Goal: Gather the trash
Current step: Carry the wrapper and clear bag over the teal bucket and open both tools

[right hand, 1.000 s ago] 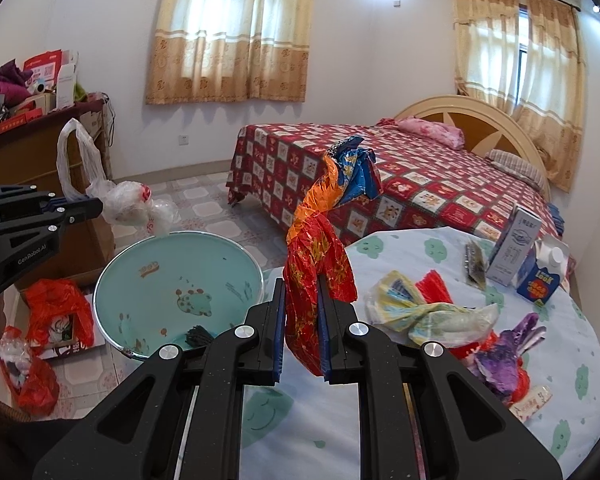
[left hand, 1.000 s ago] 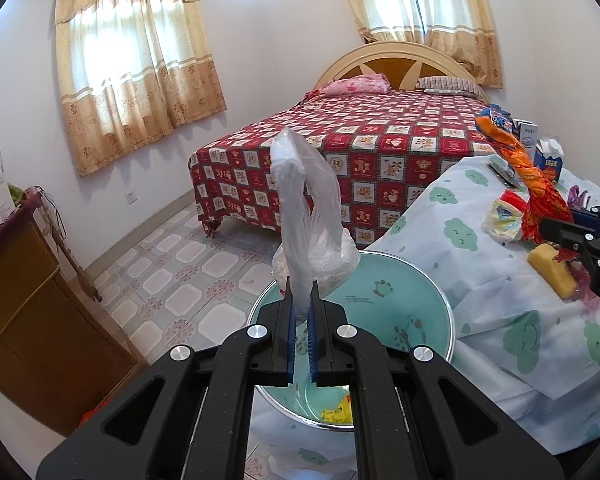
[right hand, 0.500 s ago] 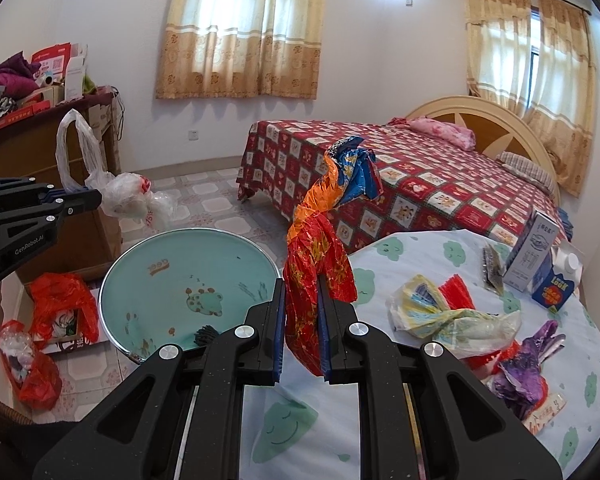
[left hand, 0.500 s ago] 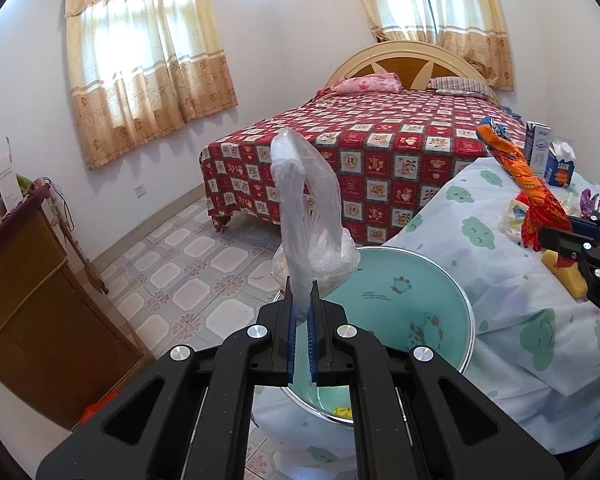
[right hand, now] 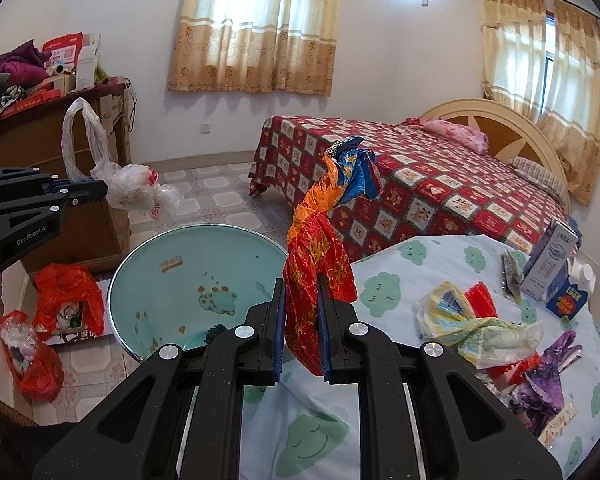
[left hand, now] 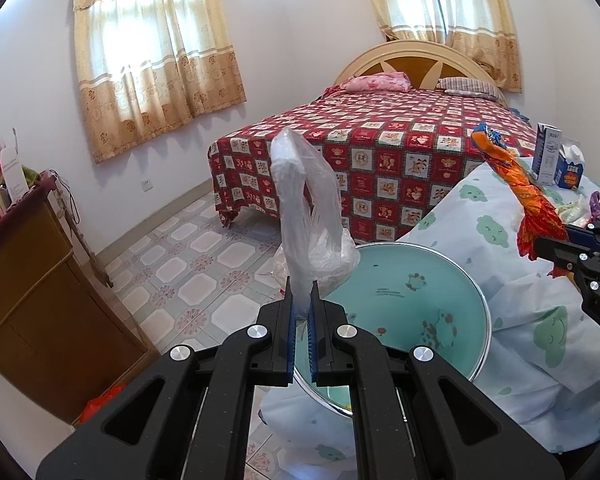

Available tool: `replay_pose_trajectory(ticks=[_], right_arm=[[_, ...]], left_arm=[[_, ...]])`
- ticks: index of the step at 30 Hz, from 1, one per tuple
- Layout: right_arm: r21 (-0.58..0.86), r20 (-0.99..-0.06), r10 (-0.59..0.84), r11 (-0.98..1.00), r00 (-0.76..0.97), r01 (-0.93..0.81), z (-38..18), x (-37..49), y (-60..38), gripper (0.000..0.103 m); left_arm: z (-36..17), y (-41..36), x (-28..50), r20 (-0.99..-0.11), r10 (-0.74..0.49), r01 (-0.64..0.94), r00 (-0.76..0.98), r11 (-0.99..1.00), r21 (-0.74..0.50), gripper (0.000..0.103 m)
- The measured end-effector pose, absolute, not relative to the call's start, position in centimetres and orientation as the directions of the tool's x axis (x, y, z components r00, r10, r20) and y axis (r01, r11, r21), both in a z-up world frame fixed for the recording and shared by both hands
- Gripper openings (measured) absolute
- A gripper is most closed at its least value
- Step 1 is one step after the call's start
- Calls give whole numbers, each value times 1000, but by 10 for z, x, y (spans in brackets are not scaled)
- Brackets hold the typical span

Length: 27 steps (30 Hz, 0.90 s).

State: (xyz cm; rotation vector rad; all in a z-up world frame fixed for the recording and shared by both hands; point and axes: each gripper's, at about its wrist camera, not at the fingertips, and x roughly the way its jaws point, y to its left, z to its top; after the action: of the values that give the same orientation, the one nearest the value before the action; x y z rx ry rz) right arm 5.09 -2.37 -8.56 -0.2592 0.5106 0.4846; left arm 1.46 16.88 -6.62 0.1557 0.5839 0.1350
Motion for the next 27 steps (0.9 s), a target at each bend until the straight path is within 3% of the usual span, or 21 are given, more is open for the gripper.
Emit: replay_pose_trajectory(ticks=[27], right_arm=[[-116,-533,396,841,747,-528,-88,50,-16,15]], left_arm=[[-69,161,14,-550,130,-41,825,984,171,7]])
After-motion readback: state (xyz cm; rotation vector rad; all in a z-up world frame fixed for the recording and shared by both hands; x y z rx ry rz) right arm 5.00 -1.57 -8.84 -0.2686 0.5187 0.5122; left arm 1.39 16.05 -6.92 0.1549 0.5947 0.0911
